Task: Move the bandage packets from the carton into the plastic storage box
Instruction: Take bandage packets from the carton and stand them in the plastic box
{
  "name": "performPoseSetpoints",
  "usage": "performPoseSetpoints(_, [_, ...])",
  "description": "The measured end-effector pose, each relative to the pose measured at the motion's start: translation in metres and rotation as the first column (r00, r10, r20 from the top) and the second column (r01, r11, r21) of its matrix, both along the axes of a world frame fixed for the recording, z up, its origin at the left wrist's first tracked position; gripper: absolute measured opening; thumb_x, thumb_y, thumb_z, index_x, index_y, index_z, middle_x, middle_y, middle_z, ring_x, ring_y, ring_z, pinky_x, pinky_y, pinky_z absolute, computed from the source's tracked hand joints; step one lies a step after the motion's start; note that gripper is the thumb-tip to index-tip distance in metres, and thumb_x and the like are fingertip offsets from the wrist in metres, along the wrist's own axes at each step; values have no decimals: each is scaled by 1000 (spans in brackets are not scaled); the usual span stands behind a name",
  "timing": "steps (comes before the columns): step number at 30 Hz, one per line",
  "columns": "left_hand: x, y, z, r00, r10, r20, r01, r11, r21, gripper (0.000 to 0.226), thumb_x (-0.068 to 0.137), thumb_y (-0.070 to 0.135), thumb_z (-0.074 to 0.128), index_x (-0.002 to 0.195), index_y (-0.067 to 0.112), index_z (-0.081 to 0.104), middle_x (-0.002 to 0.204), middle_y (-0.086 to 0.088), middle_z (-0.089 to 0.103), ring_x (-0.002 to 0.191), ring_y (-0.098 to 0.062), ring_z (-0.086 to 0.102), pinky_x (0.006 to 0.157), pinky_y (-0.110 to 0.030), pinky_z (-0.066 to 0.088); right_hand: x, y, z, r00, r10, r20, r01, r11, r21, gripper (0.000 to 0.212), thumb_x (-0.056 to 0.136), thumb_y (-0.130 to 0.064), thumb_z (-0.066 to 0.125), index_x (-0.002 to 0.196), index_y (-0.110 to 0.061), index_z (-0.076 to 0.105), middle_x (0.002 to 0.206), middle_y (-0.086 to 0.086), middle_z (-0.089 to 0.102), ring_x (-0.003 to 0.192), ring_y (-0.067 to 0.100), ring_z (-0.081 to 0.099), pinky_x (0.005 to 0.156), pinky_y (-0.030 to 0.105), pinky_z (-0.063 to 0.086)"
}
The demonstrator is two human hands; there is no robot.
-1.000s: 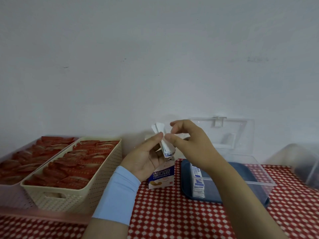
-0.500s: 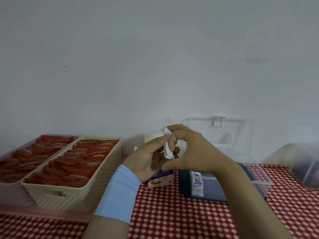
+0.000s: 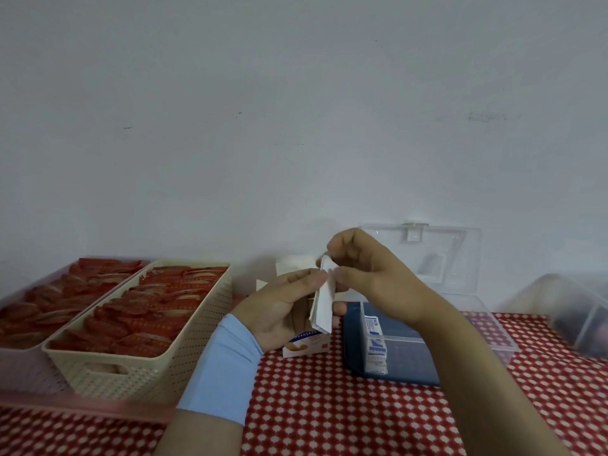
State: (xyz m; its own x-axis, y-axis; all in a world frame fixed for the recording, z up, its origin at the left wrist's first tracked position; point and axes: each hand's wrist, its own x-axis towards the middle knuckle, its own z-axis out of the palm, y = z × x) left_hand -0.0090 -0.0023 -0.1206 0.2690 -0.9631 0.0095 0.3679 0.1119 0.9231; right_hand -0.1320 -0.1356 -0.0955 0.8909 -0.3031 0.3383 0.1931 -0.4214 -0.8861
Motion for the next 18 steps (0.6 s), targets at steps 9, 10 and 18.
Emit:
performPoseSetpoints(9, [-10, -3, 0, 994, -49, 98, 42, 997, 71, 32, 85, 26, 59, 109, 4, 62, 99, -11, 74, 71, -20, 71, 62, -32, 61, -24, -7, 9, 986, -124, -113, 111, 988, -109, 18, 92, 1, 62, 93, -11, 76, 91, 11, 76, 87, 19, 71, 83, 21, 56])
performPoseSetpoints(10, [-13, -4, 1, 994, -46, 103, 39, 997, 73, 32, 85, 26, 59, 108, 5, 63, 99, -12, 74, 72, -21, 72, 62, -33, 61, -28, -7, 11, 985, -117, -127, 103, 989, -110, 18, 93, 1, 62, 92, -10, 75, 90, 13, 75, 84, 18, 70, 82, 22, 56])
performPoseSetpoints(18, [-40, -10, 10, 668, 223, 710, -364, 930, 51, 9, 86, 16, 74, 94, 20, 73, 84, 0, 76, 74, -11, 71, 66, -24, 56, -51, -14, 25, 933, -314, -174, 298, 948, -111, 21, 93, 1, 57, 92, -10, 75, 85, 11, 77, 80, 22, 74, 81, 33, 61])
